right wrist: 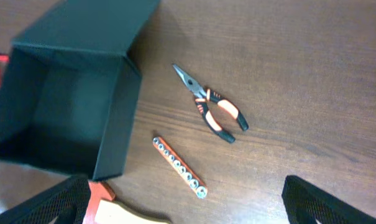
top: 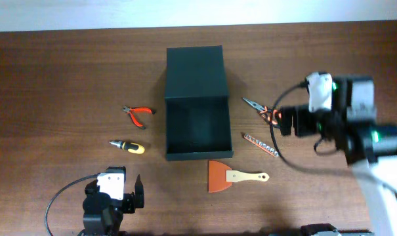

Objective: Pack container
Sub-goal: 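Move the right gripper over the orange-black needle-nose pliers, then close the right gripper on the pliers handles and lift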

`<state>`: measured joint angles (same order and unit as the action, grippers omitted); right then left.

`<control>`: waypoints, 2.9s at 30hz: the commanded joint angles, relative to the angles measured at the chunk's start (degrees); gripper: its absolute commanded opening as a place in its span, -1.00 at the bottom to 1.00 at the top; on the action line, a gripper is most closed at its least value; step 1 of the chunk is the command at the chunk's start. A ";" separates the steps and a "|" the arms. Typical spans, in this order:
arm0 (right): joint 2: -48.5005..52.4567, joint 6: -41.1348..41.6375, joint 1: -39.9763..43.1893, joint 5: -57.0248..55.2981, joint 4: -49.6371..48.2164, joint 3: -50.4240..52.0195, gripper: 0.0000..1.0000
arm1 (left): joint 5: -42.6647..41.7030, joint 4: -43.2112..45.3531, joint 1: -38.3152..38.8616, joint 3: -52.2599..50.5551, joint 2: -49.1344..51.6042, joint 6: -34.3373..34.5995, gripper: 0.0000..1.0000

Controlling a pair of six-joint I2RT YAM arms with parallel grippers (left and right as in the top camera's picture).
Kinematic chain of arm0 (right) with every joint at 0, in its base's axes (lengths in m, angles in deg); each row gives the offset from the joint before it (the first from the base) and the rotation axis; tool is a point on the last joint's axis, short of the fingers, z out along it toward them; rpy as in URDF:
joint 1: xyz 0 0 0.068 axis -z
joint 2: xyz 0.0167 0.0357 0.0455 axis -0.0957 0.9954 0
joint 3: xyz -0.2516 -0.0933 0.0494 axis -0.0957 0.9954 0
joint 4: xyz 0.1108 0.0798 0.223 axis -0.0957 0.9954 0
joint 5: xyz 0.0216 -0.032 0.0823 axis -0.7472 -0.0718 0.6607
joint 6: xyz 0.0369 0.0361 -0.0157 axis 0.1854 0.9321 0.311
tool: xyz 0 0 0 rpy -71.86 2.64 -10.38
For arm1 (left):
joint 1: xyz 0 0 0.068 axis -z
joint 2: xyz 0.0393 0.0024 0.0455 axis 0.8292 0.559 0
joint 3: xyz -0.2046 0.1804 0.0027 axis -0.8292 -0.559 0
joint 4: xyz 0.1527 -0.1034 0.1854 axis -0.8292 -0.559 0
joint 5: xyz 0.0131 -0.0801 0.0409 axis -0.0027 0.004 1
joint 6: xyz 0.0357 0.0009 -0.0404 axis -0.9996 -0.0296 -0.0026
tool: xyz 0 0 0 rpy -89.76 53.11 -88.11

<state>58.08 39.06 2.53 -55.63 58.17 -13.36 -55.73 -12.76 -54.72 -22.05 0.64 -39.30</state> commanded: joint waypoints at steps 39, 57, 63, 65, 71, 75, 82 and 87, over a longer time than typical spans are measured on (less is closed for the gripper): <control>41.16 -20.50 0.31 -2.36 2.10 -9.99 0.99 | 0.42 0.07 -0.35 -0.55 -0.46 -0.87 0.98; 44.50 -18.67 -3.41 -3.10 -2.80 -9.79 0.90 | 0.42 0.07 -0.35 -0.55 -0.46 -0.87 0.98; 46.75 -16.98 -3.39 -3.10 -2.84 -9.77 0.88 | 0.42 0.07 -0.35 -0.55 -0.46 -0.87 0.98; 46.99 -16.98 -3.41 -3.10 -2.84 -9.77 0.82 | 0.42 0.07 -0.35 -0.55 -0.46 -0.90 0.98; 48.02 -16.76 -3.41 -3.10 -2.84 -9.77 0.68 | 0.42 0.04 -0.35 -0.55 -0.46 -0.87 0.98; 49.79 -15.91 -3.41 -3.10 -2.84 -9.77 0.66 | 0.42 0.07 -0.35 -0.55 -0.46 -0.87 0.98; 50.66 -15.72 -3.39 -3.15 -3.93 -9.77 0.40 | 0.42 0.07 -0.35 -0.55 -0.46 -0.90 0.98; 50.66 -15.74 -3.41 -3.37 -4.17 -9.79 -0.07 | 0.42 0.07 -0.35 -0.55 -0.46 -0.90 0.98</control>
<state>107.63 22.99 -0.62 -58.65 54.08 -22.61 -55.73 -12.76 -54.72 -22.05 0.67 -39.30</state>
